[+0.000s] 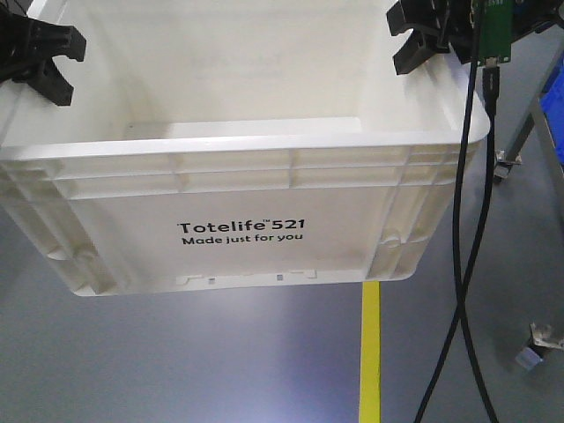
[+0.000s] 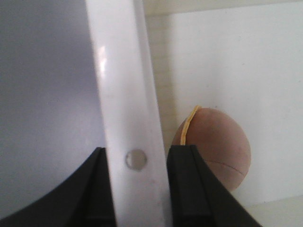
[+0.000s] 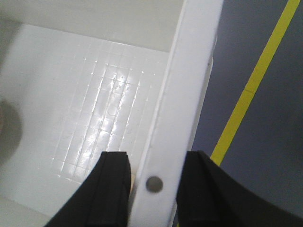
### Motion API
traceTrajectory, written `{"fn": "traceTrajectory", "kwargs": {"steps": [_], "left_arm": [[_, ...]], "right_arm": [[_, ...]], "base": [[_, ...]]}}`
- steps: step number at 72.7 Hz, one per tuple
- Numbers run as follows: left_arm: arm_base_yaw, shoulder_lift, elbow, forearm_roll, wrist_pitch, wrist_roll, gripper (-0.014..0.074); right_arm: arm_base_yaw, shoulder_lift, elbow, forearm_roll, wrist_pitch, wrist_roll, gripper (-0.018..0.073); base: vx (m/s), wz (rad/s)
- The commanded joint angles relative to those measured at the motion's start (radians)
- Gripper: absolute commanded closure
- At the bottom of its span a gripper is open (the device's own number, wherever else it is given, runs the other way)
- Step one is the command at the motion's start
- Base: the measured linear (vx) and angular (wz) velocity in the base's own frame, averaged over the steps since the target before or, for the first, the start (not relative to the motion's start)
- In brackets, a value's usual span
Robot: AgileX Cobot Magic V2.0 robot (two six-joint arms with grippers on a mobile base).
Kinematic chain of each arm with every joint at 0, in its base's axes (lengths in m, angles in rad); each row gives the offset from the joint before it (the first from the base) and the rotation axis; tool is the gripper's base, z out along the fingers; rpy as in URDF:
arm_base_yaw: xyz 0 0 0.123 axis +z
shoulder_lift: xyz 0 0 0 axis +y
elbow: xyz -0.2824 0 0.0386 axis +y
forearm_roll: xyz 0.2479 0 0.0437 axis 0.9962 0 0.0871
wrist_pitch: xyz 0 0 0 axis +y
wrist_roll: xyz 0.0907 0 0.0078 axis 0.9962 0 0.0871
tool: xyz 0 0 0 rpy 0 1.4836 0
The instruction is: Place moving items into box and shelve
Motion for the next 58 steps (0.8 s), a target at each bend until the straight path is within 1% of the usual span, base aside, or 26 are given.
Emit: {"fn": "traceTrajectory", "kwargs": {"steps": [1,58], "left_arm": [[-0.018,-0.052,-0.038,-0.155,-0.075,0.018,0.06],[-0.018,-0.052,-0.038,-0.154,-0.075,0.018,0.06]], "right_arm": [[0.016,-0.06,-0.041,0.167,-0.082,-0.033,0.0564],[0.016,-0.06,-0.041,0.166,-0.08,-0.033,0.0564]], "base": [[0.61,-0.09],[0.62,-0.08]]}}
